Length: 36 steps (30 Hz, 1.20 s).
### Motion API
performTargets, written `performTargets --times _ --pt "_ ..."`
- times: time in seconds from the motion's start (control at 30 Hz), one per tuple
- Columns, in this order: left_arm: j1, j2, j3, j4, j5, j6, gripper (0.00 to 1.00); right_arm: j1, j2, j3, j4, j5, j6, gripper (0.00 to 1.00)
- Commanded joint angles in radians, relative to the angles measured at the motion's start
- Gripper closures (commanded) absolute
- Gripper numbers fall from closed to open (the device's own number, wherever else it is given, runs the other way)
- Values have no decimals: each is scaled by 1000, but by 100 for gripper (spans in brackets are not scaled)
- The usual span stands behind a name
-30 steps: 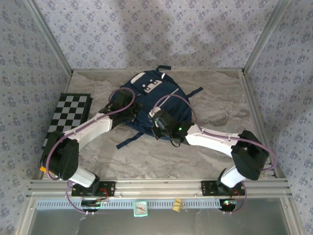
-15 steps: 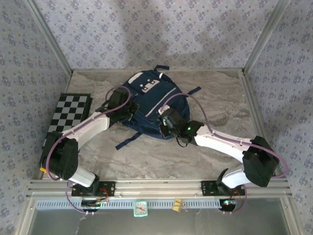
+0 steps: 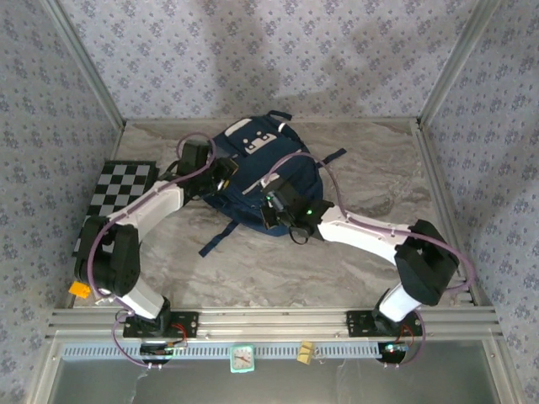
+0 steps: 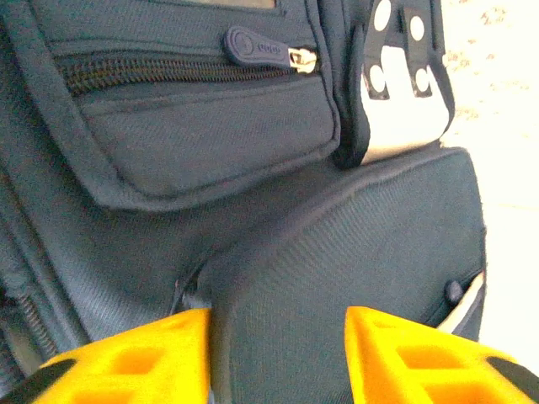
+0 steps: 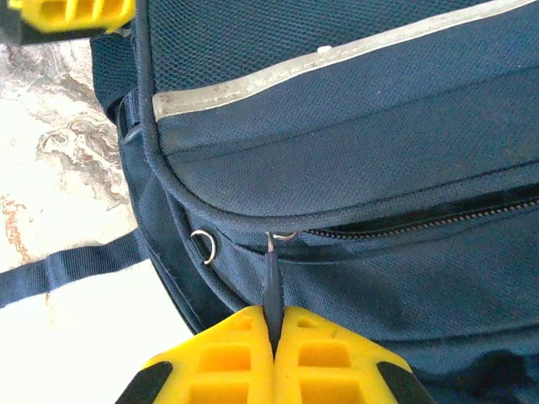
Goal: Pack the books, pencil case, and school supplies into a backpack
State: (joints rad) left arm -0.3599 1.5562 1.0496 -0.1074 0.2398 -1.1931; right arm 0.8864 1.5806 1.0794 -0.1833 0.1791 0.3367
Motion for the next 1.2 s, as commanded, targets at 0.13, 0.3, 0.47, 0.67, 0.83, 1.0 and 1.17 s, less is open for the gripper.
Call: performTargets --times 0.13,0.3,0.47,0.67,0.83,1.0,1.17 --pt "-64 -129 -164 119 -17 -135 34 19 66 77 8 29 34 100" --pt "-119 -89 -176 203 -80 -212 32 19 92 87 13 32 36 100" --pt "-166 -10 -142 274 -118 -271 34 17 96 80 31 30 43 100" --pt "-178 14 -141 280 -174 -302 45 13 94 83 34 20 44 100" --pt "-177 25 -145 269 -195 -332 54 8 84 80 30 26 45 100" --pt "-195 42 -128 247 -212 -364 61 6 75 79 27 21 36 100" --pt "-204 33 -119 218 -252 -369 86 4 70 87 -4 62 43 100"
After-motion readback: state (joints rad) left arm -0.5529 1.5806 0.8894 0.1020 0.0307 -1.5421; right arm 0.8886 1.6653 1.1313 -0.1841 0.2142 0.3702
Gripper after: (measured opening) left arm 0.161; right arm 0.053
